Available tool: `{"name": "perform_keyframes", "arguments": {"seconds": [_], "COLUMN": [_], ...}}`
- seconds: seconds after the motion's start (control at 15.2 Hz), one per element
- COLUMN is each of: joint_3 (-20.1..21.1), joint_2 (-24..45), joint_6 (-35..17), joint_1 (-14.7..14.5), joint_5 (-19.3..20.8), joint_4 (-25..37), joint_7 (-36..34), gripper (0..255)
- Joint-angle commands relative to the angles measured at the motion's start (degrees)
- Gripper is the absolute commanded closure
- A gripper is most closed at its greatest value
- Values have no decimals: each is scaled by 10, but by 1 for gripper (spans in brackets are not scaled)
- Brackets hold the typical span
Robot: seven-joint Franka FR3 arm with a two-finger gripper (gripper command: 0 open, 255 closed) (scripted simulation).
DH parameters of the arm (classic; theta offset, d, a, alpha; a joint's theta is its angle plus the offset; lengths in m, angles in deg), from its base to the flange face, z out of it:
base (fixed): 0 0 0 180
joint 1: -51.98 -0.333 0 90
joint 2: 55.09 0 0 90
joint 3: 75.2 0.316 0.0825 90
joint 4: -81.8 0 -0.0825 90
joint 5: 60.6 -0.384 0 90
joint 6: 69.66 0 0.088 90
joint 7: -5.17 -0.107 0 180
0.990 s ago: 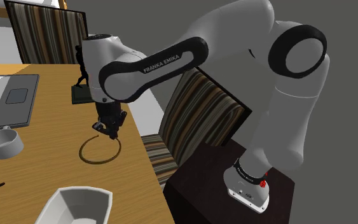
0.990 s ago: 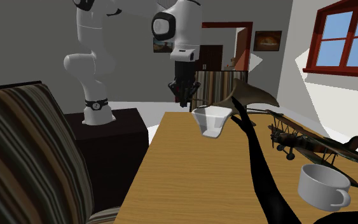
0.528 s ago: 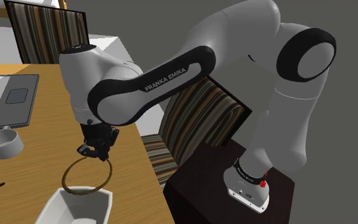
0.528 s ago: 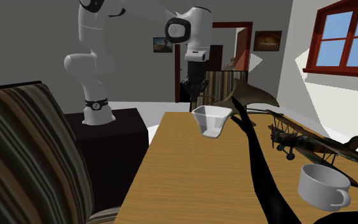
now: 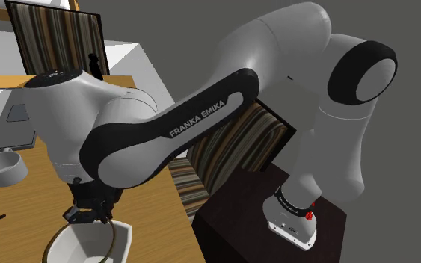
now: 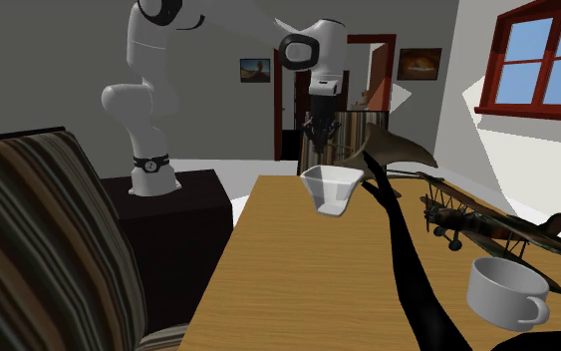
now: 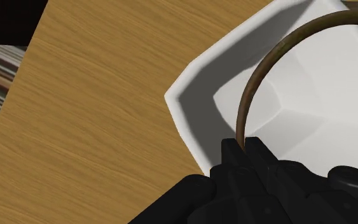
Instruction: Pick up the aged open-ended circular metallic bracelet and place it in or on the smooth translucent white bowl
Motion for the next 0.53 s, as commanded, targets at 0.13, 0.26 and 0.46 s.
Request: {"name": "perform_keyframes", "arguments": {"seconds": [0.13, 0.26, 0.46], "joint_3": [-1, -2, -5], "joint_2": [16, 23, 36], "joint_6": [-23, -35, -54], "joint_1": [-7, -8, -10], "joint_5": [6, 8, 13], "joint_4": [-7, -12, -19], "joint_7": [-9, -9, -11], "gripper": [255, 255, 255]}}
